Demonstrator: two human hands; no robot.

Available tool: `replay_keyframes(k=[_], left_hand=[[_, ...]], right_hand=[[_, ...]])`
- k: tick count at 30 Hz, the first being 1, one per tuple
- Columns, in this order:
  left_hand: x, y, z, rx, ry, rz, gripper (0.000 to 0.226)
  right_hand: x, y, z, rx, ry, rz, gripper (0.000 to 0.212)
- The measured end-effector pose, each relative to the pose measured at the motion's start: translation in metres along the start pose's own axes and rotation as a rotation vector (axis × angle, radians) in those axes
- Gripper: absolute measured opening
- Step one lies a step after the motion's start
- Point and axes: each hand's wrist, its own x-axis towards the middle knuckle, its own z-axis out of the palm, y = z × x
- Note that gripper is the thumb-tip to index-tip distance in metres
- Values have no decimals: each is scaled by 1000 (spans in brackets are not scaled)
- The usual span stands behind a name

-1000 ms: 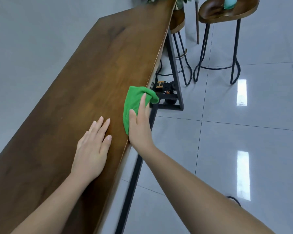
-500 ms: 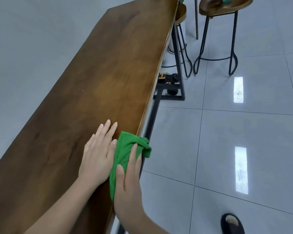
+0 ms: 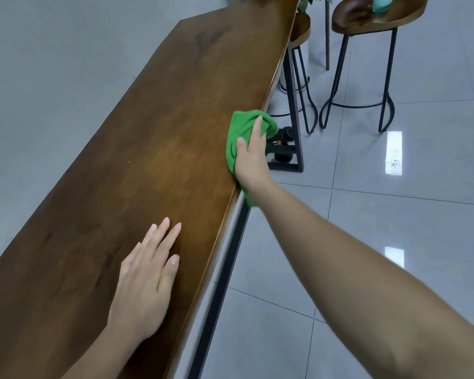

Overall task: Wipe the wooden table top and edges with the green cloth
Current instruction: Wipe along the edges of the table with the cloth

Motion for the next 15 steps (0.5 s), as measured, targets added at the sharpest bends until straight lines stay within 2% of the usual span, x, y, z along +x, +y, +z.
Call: replay_keyframes(k=[3,5,11,15], left_hand=[[0,2,-1,-7,0,-3,77],[0,2,-1,0,-3,-6,74],[-1,-5,4,-1,9,31,56],[-1,-10,7,10,-2,33,55]], right_hand=[[17,-6,-4,27,16,40,71],[-6,-3,1,22,19,44,70],[-196,29,42,17,-72,-11,70],[-284,38,66,-10,-118,133,70]])
